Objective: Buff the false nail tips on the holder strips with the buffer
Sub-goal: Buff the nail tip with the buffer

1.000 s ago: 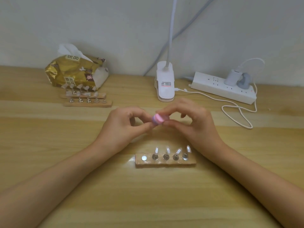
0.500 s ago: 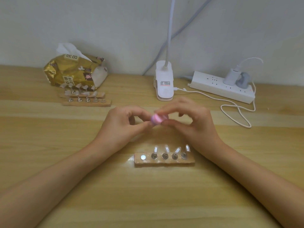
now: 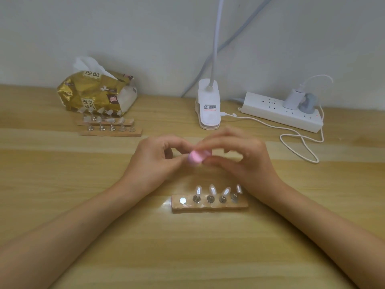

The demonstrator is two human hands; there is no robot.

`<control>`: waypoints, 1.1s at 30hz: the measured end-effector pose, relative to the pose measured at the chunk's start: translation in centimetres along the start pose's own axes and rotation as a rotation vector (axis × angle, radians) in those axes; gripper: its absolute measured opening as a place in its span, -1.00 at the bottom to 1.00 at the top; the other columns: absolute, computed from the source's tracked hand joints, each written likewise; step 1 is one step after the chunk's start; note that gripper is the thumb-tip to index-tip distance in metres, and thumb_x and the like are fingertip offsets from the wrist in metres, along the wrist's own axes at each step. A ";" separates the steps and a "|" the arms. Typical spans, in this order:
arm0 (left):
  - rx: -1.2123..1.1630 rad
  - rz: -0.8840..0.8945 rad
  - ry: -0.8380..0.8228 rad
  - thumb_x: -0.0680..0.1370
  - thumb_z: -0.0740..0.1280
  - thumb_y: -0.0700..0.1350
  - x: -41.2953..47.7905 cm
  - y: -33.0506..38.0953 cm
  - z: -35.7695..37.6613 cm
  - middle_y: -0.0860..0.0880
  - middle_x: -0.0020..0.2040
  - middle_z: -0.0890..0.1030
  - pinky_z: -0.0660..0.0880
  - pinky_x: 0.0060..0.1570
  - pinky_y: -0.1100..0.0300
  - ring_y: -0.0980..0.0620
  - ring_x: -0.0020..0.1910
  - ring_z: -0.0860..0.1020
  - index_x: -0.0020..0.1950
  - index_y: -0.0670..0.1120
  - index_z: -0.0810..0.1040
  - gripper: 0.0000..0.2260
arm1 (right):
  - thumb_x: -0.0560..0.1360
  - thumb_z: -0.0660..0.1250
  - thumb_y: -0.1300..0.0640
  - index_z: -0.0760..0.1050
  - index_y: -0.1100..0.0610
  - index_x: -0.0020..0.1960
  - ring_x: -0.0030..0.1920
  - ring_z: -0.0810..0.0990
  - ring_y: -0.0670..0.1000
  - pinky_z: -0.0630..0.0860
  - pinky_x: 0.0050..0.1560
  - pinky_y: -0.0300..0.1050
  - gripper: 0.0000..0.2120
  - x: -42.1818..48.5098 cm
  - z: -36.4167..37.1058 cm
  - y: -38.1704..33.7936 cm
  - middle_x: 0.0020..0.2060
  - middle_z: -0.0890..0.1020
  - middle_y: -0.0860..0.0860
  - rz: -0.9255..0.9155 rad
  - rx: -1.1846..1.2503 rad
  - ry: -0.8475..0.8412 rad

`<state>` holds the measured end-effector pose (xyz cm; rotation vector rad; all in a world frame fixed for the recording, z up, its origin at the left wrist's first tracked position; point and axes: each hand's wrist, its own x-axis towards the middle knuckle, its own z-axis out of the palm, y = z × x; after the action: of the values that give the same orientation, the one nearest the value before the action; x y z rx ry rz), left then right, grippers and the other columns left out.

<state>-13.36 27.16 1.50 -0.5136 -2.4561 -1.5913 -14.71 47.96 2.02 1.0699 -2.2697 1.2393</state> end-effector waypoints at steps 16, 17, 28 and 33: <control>0.018 0.011 0.022 0.40 0.49 0.06 0.0 0.2 0.1 0.26 -0.34 0.59 0.30 -0.44 0.33 0.16 -0.48 0.33 -0.18 0.12 0.70 -0.94 | 0.46 0.50 0.25 0.69 0.09 0.05 -0.05 0.59 -0.04 0.42 -0.11 -0.20 -0.81 0.2 -0.1 0.2 -0.09 0.67 0.08 0.056 0.025 0.016; 0.028 0.009 0.016 0.39 0.49 0.07 0.0 0.1 0.2 0.26 -0.34 0.59 0.30 -0.44 0.33 0.16 -0.47 0.33 -0.18 0.11 0.70 -0.93 | 0.46 0.51 0.25 0.69 0.09 0.05 -0.05 0.59 -0.04 0.42 -0.11 -0.22 -0.81 0.2 -0.1 0.1 -0.09 0.67 0.08 0.055 0.021 0.009; 0.002 0.004 0.033 0.38 0.48 0.06 0.0 0.1 0.1 0.26 -0.32 0.61 0.30 -0.42 0.37 0.17 -0.48 0.34 -0.18 0.14 0.69 -0.95 | 0.46 0.50 0.25 0.68 0.09 0.06 -0.07 0.58 -0.01 0.42 -0.13 -0.18 -0.80 0.2 -0.1 0.2 -0.11 0.65 0.09 0.050 0.028 0.020; -0.025 -0.003 0.038 0.39 0.48 0.06 0.0 0.2 0.1 0.27 -0.34 0.61 0.26 -0.43 0.41 0.18 -0.49 0.32 -0.19 0.18 0.68 -0.97 | 0.45 0.51 0.26 0.68 0.08 0.04 -0.08 0.58 -0.03 0.42 -0.13 -0.16 -0.80 0.2 -0.1 0.1 -0.12 0.64 0.07 0.043 0.030 0.031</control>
<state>-13.29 27.34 1.61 -0.4799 -2.4138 -1.6189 -14.88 47.96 2.13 1.0103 -2.2684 1.3019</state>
